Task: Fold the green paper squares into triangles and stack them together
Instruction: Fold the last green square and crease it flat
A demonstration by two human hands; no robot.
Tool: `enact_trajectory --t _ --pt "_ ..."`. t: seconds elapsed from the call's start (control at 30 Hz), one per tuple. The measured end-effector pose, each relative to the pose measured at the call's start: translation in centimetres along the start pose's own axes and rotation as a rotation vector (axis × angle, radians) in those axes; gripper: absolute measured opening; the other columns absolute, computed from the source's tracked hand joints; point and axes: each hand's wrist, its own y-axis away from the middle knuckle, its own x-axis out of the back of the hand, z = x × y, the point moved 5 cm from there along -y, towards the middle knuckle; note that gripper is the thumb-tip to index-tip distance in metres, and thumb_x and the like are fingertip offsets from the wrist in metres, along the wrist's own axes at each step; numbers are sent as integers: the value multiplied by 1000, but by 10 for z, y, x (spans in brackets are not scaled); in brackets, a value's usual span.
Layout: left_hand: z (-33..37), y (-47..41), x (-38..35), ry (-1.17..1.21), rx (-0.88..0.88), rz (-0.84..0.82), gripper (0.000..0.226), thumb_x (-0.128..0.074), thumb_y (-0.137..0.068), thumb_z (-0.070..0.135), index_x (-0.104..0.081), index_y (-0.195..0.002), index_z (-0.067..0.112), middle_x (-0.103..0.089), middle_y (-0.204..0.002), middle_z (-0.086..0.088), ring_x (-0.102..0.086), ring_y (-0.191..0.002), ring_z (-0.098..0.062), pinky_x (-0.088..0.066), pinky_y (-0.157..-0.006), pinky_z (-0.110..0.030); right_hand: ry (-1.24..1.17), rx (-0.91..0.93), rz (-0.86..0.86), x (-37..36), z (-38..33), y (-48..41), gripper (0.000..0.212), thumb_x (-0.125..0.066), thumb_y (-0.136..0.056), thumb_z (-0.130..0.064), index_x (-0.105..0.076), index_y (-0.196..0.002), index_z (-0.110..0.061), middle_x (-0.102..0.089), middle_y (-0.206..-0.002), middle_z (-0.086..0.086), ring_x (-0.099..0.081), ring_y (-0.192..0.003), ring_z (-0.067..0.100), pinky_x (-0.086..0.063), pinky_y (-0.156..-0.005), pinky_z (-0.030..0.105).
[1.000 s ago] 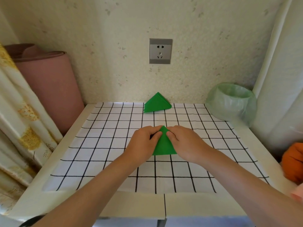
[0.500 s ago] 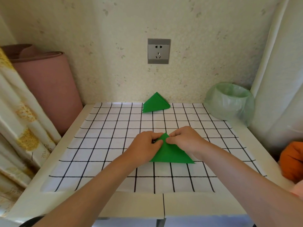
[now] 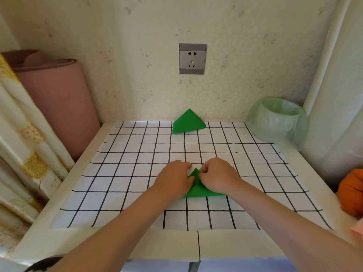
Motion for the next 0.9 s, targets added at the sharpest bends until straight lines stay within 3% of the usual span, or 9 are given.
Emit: enact_trajectory --t 0.2,0.33,0.43,0.6,0.77,0.9 --pt "3 0 2 60 -53 100 36 -65 -87 30 -53 -120 23 -53 -108 3 -50 -100 -13 -49 -82 -29 187 78 105 1 -6 5 13 -57 -90 -35 -69 -93 -31 -66 -85 -11 -61 -85 14 -46 -85 32" --pt "4 -1 4 101 -74 89 19 -65 -88 30 -60 -105 23 -53 -101 4 -50 -94 -12 -46 -78 -25 293 198 234 8 -8 5 23 -63 -86 -45 -63 -106 -35 -60 -102 -10 -59 -97 15 -37 -86 34" --pt "4 -1 3 101 -75 78 14 -65 -89 28 -67 -102 23 -53 -103 2 -52 -98 -13 -46 -79 -25 392 301 202 9 -10 7 17 -56 -91 -37 -70 -101 -36 -58 -99 -9 -58 -94 17 -34 -81 33" --pt "8 3 4 53 -140 87 19 -62 -90 26 -70 -106 25 -55 -105 1 -50 -104 -15 -48 -87 -32 448 370 143 8 -8 6 24 -50 -97 -37 -73 -98 -39 -63 -94 -8 -58 -87 17 -28 -76 32" --pt "15 17 4 -51 -261 53 33 -58 -91 28 -65 -123 21 -54 -118 3 -45 -112 -15 -43 -96 -32 432 365 135 7 -6 3 23 -51 -97 -39 -74 -102 -40 -67 -99 -9 -61 -91 17 -32 -81 34" --pt "15 30 1 -81 -332 38 30 -54 -95 26 -68 -119 17 -54 -117 1 -42 -115 -15 -41 -96 -29 433 361 152 5 -4 4 23 -51 -96 -37 -74 -98 -37 -65 -98 -9 -60 -90 17 -33 -82 35"
